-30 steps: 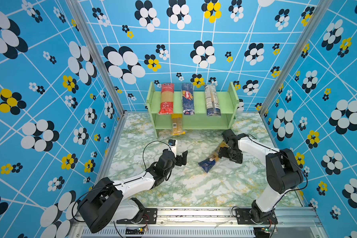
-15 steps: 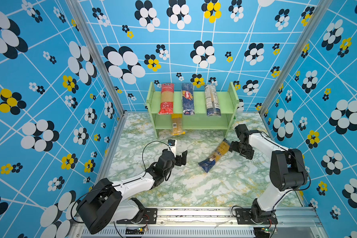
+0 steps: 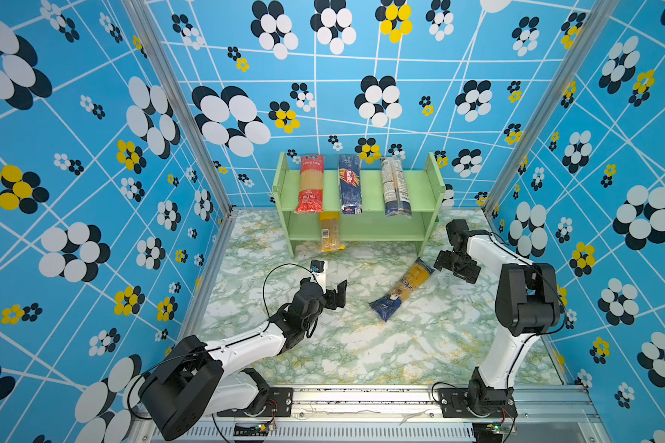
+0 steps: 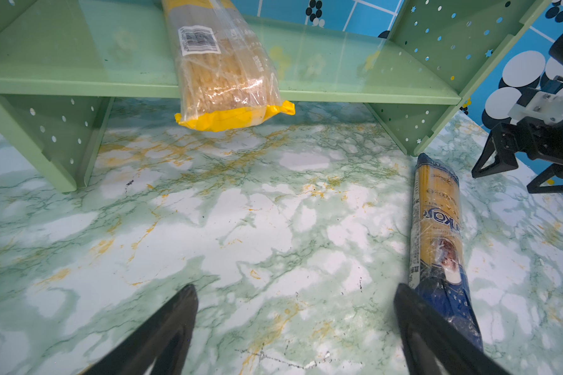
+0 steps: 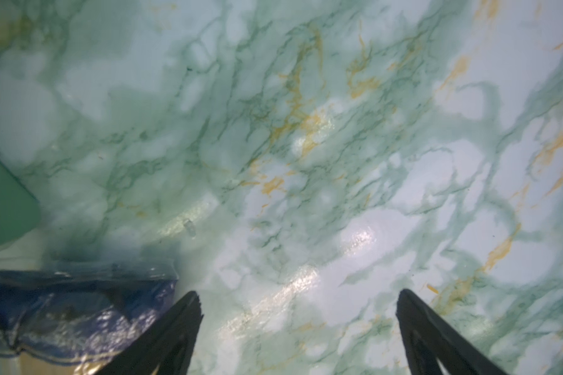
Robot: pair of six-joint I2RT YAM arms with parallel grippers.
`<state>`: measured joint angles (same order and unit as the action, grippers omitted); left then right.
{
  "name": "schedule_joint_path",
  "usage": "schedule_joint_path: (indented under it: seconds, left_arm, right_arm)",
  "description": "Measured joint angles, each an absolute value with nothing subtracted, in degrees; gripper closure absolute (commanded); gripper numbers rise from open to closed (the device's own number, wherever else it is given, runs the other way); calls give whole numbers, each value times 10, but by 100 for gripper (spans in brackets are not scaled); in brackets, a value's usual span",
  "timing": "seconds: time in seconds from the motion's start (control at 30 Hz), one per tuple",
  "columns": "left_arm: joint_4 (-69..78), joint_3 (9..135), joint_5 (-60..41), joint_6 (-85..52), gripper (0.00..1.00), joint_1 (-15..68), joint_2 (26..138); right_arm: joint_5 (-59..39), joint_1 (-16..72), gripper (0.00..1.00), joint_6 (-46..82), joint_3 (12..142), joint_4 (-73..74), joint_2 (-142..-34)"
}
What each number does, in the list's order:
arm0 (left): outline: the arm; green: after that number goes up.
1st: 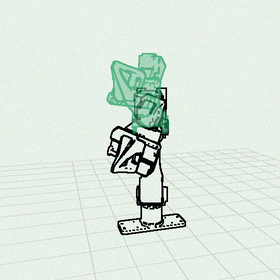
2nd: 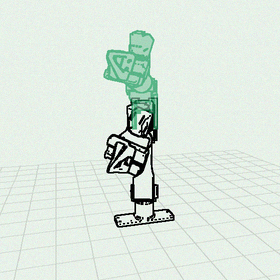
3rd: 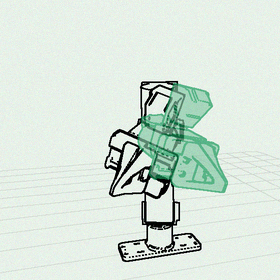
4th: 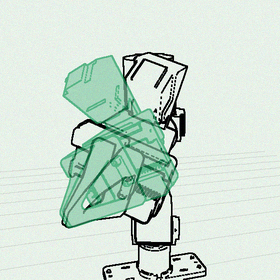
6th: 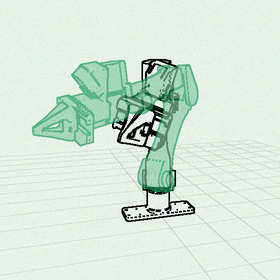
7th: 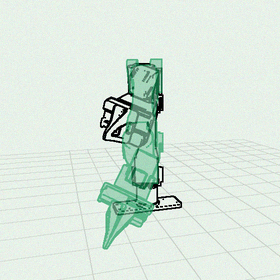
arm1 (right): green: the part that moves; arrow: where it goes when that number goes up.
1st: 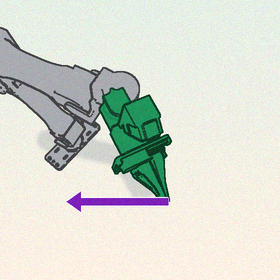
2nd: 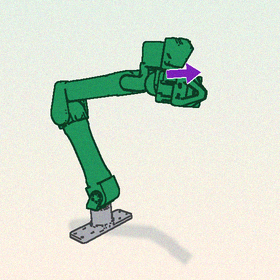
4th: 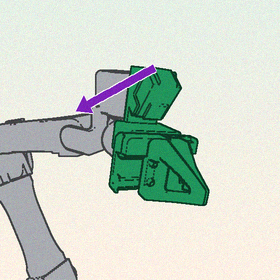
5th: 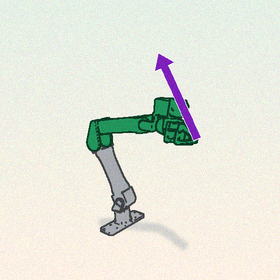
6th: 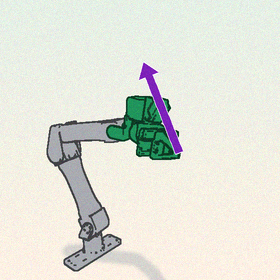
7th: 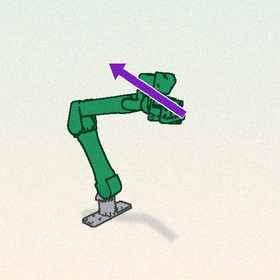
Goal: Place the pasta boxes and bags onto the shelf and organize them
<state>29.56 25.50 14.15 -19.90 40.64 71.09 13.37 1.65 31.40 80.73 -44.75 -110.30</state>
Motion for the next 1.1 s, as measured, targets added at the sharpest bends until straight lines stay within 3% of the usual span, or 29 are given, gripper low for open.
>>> schedule_joint_path:
  seconds: [1.1]
  left_arm:
    - [283, 255, 141, -197, 4, 406, 711]
  right_arm:
    - [112, 13, 7, 312, 848, -444, -1162]
